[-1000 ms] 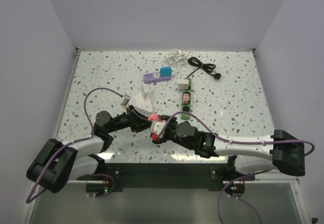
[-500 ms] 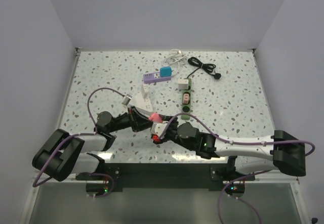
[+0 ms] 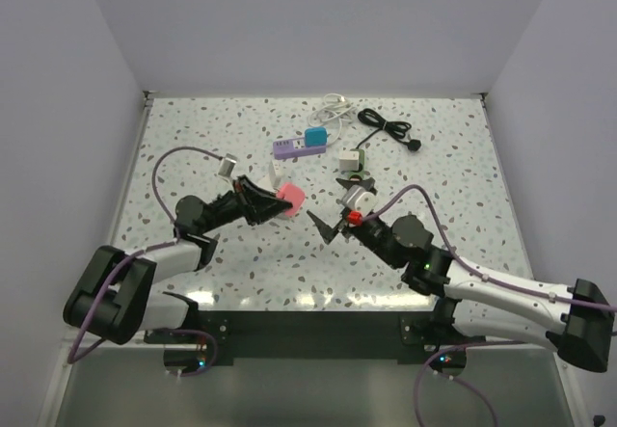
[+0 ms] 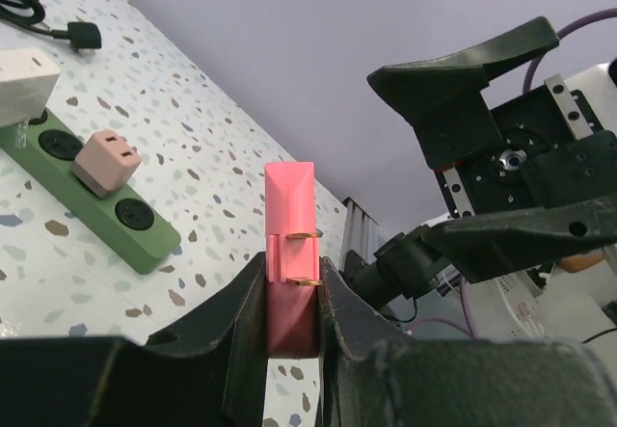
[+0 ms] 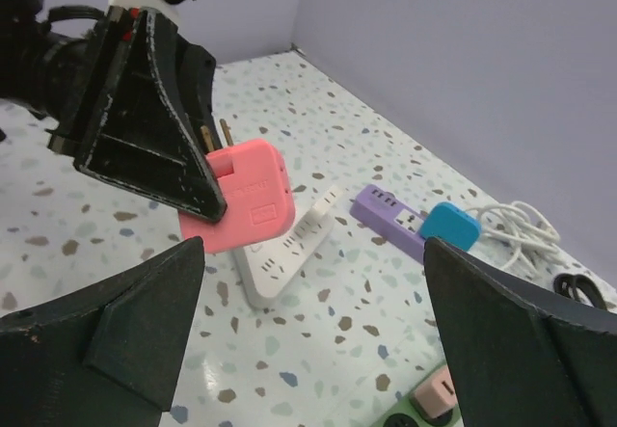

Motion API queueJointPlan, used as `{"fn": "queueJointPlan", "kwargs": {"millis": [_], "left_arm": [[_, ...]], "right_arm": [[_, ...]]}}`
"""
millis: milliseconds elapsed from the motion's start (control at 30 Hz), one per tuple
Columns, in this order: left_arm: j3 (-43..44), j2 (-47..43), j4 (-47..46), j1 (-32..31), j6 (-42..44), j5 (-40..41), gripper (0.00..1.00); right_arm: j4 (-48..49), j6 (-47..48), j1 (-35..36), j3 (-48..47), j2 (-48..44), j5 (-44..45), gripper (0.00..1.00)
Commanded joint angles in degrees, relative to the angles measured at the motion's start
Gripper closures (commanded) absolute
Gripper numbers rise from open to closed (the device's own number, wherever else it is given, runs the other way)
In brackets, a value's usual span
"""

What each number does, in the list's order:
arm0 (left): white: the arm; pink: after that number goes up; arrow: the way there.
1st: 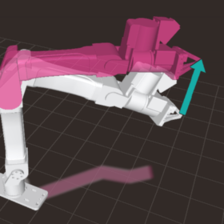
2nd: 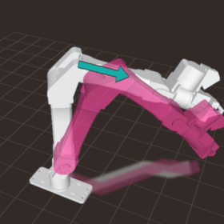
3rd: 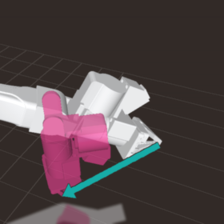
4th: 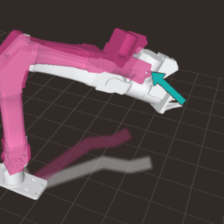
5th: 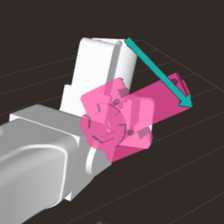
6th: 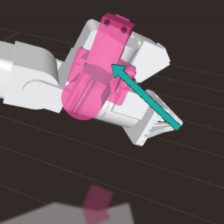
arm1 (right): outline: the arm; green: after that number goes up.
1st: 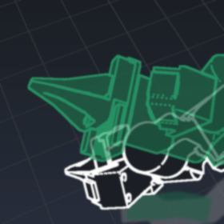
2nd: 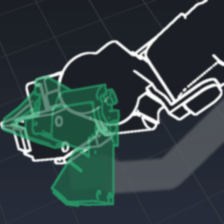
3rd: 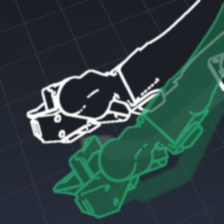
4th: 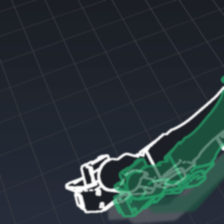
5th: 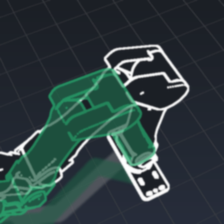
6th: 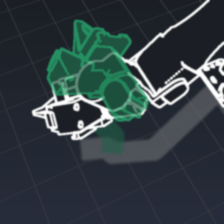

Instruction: Insert the plug

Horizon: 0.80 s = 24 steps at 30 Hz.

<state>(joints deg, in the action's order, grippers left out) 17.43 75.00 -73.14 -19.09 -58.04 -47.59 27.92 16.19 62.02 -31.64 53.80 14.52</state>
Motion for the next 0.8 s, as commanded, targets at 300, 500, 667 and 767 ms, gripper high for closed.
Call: {"fn": "queueJointPlan", "kwargs": {"millis": [300,500,667,767], "left_arm": [[3.0,-8.9,-28.1,0.1,1.1,-1.9,1.00],[2.4,-13.0,-28.4,-1.4,3.2,-2.3,1.00],[2.2,-14.0,-31.2,-2.4,3.1,-2.3,1.00],[2.3,-14.0,-32.7,-2.6,3.1,-2.0,1.00]], "right_arm": [[16.0,-27.2,-7.3,-3.3,5.5,-20.5,0.11],[26.4,-36.2,-11.4,-0.8,8.6,-25.0,0.26],[31.6,-40.5,-12.4,-0.5,11.1,-29.1,0.41],[33.2,-42.0,-12.8,-0.4,11.7,-31.3,0.46]]}}
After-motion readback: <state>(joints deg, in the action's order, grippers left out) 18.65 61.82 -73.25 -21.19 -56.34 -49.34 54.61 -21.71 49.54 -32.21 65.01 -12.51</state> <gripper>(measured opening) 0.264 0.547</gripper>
